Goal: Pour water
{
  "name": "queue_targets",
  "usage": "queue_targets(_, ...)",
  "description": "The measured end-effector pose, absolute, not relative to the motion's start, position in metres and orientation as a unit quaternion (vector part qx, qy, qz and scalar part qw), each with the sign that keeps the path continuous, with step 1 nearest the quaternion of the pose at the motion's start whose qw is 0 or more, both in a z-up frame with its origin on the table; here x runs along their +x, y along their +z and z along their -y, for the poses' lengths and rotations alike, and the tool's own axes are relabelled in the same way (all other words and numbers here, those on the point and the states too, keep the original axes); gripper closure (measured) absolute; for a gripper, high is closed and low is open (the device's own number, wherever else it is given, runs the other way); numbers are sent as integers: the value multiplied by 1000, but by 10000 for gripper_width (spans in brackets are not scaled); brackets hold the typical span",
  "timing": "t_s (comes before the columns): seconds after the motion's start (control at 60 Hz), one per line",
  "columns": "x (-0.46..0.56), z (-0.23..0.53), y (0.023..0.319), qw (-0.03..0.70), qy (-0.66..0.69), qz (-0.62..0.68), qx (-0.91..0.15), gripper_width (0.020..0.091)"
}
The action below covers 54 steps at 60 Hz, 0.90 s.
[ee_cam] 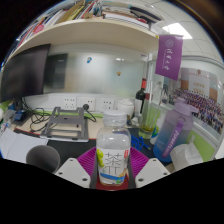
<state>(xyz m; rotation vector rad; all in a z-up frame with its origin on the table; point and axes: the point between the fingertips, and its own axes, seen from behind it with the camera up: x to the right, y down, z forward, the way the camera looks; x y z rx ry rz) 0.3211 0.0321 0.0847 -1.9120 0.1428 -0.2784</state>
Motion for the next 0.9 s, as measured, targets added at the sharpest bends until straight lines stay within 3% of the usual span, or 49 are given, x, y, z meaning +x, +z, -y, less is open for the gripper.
queue_targets(0.183, 317, -30, 82, 592, -82, -73, -798, 633)
queue_targets(0.35, 318, -23, 81, 601, -62, -90, -792, 561)
queue_targets(0.533, 319, 2, 60, 547, -67, -84, -830, 367)
queue_targets(0.75, 323, 75, 56, 480, -57, -110, -869, 364)
queue_targets(0.9, 320, 117, 96, 460, -36, -146, -875, 372)
